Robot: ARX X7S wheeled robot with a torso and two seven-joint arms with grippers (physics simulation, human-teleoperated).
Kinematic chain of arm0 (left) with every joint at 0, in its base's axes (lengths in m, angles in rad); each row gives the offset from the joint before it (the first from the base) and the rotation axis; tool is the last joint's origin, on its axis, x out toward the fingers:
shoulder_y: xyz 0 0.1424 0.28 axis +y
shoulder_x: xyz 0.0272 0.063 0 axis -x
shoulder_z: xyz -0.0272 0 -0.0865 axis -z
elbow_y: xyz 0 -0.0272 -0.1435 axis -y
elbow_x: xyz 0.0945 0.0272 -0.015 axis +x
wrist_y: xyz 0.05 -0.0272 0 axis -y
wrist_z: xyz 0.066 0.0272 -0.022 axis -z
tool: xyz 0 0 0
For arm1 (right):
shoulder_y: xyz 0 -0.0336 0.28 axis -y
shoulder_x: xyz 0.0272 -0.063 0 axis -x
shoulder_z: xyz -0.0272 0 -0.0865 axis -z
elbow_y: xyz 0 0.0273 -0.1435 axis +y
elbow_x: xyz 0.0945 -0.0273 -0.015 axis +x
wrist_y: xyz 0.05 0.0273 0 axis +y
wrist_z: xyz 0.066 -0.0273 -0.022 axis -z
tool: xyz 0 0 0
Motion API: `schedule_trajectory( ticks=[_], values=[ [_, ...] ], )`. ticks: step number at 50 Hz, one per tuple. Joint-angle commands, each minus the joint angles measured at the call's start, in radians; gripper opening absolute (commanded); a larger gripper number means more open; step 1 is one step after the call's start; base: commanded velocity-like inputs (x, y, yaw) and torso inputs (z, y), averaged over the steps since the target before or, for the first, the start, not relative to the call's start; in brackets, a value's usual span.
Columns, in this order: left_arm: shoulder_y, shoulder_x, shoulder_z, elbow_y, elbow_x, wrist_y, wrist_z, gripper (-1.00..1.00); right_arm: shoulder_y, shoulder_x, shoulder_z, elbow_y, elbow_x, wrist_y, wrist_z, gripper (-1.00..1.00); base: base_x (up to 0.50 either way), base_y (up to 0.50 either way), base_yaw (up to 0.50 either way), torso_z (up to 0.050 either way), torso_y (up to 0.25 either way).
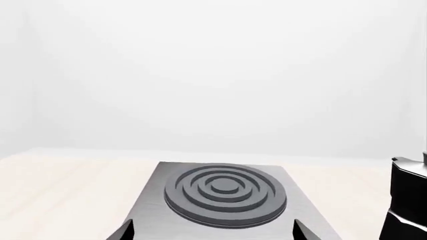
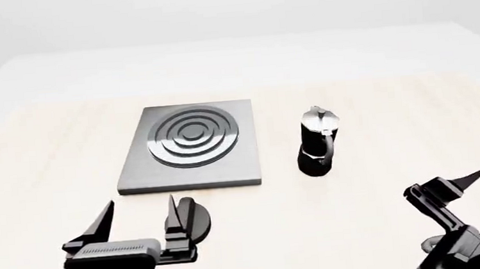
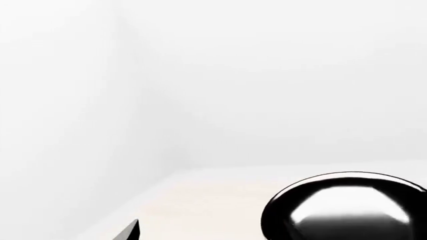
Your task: Put the frying pan on the stove.
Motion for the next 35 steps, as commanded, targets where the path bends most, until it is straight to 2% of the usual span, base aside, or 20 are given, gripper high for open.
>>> schedule_trajectory(
  ticks=[1, 24, 35],
  values=[
    [0.001, -0.007, 0.011, -0.013, -0.005, 0.013, -0.008, 1.0, 0.059, -0.016, -0.012, 0.025, -0.058, 0.029, 0.18, 1.0, 0.0, 0.0, 0.0, 0.0, 0.0],
    [-0.004, -0.028, 0.029, -0.014, -0.023, 0.018, -0.026, 1.0, 0.118, 0.011, -0.044, 0.053, -0.025, 0.022, 0.293, 1.0, 0.0, 0.0, 0.0, 0.0, 0.0],
    [-0.001, -0.034, 0.034, -0.023, -0.03, 0.031, -0.032, 1.0, 0.16, 0.02, -0.046, 0.144, -0.012, 0.031, 0.332, 1.0, 0.0, 0.0, 0.0, 0.0, 0.0]
  ],
)
